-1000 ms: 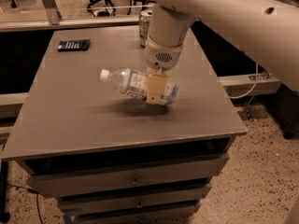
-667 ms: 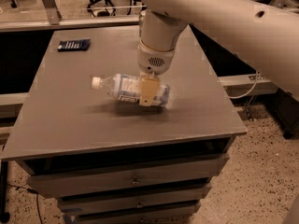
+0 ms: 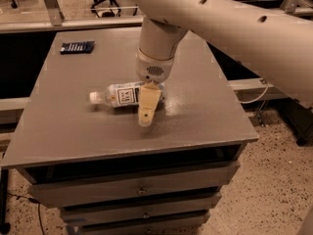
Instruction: Knock blue plastic bottle over
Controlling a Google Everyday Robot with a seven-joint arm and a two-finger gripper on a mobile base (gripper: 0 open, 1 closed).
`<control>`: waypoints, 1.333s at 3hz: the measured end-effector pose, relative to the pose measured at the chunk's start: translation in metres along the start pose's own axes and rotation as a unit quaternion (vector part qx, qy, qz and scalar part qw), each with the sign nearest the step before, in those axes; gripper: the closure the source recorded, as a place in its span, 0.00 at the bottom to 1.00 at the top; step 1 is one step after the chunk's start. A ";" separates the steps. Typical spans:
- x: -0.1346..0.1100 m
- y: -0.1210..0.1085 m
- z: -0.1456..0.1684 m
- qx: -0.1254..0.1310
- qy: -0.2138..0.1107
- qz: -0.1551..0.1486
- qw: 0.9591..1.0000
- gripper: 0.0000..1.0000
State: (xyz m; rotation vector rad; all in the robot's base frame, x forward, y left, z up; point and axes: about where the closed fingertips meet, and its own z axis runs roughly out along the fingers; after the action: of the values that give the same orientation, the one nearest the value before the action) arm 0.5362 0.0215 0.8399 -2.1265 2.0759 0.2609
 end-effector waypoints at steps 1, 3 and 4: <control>-0.003 0.006 0.000 0.003 -0.010 0.001 1.000 0.00; 0.009 0.019 -0.021 0.026 -0.043 0.024 0.998 0.00; 0.033 0.020 -0.075 0.096 -0.141 0.046 0.984 0.00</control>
Offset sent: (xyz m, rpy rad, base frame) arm -0.0245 -0.0190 0.0136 0.0808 -0.0215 -0.0746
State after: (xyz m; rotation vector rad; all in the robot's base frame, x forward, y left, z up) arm 0.5176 -0.0288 0.9052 -1.7729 1.9493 0.3368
